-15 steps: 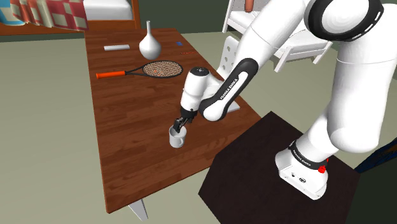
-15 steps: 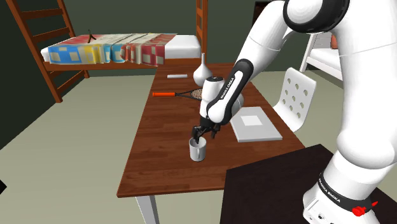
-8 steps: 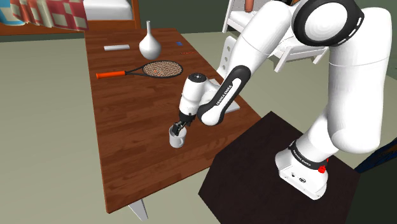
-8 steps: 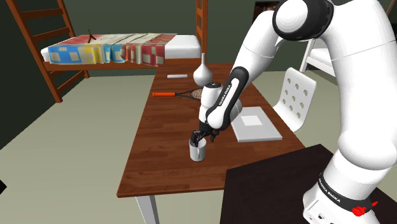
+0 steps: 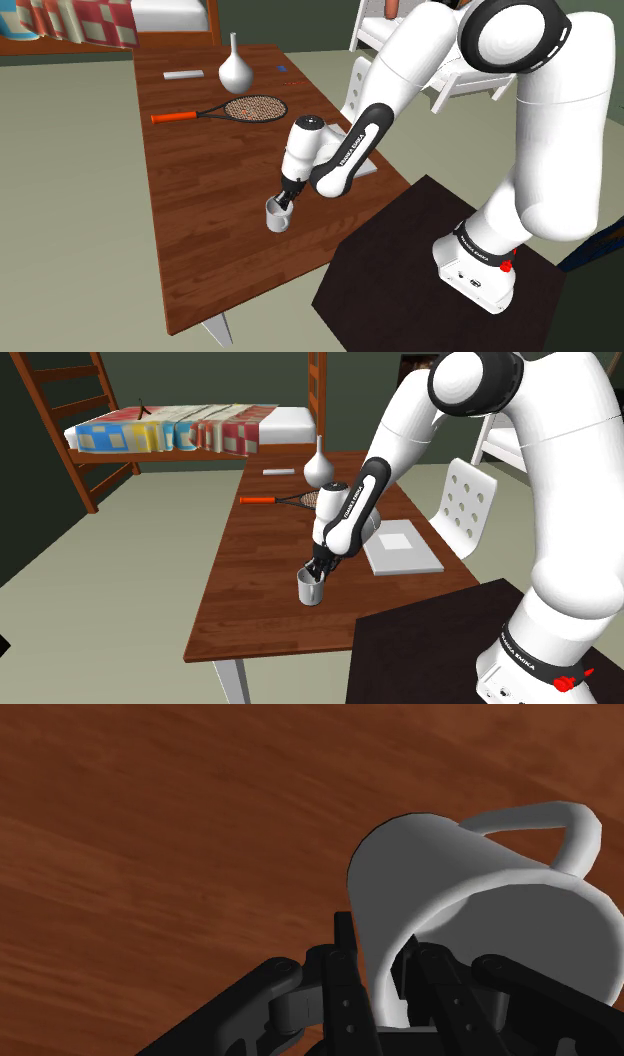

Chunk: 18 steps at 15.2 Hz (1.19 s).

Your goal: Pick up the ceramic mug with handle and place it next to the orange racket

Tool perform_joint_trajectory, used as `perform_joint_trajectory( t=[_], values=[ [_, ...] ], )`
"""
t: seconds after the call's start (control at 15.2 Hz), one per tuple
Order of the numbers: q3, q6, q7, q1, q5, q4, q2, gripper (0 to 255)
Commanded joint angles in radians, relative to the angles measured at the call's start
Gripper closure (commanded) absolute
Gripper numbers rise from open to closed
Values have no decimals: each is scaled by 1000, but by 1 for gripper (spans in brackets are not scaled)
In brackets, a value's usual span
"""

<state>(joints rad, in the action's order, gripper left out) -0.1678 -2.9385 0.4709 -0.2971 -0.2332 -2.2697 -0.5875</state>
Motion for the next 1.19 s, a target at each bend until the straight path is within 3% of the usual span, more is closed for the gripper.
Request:
perform_joint_trajectory(
  t=[0.0, 0.4, 1.12],
  values=[
    [0, 0, 0, 0, 0, 0, 0, 255],
    [0, 0, 0, 0, 0, 0, 0, 255],
    [-73, 109, -36, 61, 50, -47, 153, 255]
  ],
)
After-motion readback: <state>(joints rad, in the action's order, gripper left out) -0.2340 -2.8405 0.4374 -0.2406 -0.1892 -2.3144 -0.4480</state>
